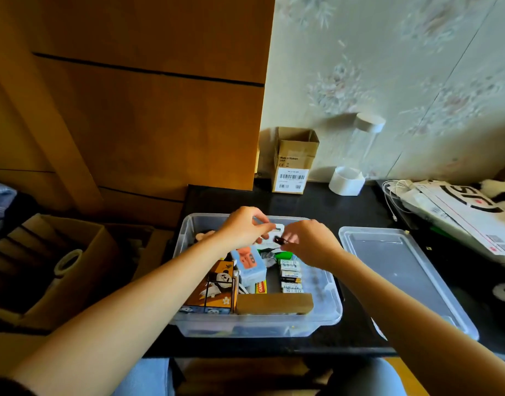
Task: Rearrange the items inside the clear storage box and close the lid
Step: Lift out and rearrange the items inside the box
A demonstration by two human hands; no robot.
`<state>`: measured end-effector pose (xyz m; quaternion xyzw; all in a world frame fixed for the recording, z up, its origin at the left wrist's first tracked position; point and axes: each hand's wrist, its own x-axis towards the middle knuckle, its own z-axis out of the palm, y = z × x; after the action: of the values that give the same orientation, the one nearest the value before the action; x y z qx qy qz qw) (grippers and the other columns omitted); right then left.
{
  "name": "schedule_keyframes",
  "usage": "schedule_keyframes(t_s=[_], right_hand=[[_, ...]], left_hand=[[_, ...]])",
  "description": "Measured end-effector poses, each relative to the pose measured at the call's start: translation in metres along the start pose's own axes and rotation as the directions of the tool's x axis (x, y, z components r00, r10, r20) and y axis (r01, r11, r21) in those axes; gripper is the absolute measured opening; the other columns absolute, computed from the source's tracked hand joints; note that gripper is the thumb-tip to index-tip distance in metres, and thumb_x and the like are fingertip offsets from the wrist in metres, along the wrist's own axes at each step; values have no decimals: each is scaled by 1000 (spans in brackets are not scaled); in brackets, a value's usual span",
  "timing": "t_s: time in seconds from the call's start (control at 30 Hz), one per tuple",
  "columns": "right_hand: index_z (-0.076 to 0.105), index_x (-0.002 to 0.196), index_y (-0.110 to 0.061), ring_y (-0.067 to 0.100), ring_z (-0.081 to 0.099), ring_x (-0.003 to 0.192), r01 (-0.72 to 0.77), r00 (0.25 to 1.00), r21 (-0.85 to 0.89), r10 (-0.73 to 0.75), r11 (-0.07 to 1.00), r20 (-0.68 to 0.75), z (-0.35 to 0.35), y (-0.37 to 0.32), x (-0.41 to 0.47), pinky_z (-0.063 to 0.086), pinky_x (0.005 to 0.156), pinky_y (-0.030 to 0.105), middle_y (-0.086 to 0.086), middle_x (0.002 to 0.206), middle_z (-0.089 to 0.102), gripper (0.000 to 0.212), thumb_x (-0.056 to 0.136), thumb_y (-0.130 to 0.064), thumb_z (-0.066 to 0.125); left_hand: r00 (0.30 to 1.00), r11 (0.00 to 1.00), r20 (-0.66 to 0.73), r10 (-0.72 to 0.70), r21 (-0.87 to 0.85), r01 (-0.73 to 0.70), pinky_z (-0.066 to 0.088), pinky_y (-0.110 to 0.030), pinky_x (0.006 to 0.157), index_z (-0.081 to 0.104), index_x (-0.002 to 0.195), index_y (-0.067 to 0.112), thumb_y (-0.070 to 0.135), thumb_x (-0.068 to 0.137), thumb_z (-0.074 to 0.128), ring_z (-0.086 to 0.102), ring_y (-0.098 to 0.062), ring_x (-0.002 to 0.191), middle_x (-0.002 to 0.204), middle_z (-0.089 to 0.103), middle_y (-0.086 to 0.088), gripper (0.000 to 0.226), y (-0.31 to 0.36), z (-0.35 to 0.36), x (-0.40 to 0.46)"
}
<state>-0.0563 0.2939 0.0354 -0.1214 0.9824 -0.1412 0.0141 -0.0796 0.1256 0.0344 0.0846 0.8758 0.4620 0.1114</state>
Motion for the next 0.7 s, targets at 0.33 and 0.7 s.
schedule_keyframes(t_s=[0.33,0.7], right_hand=[[57,118,-6,23,63,100,42,944,-514,134,857,302,56,11,7,48,76,25,10,111,64,28,91,-7,52],[56,121,-7,24,60,106,61,925,-517,147,854,350,77,18,17,50,85,29,11,116,61,29,93,-4,50]], left_hand=[[989,846,-96,112,531,-44,44,-28,83,63,106,22,26,94,54,52,-18,106,120,51,-1,16,-43,-48,-13],[996,819,71,58,567,-88,35,-34,97,61,112,27,24,98,39,32,-20,128,129,43,0,26,-79,-60,-18]])
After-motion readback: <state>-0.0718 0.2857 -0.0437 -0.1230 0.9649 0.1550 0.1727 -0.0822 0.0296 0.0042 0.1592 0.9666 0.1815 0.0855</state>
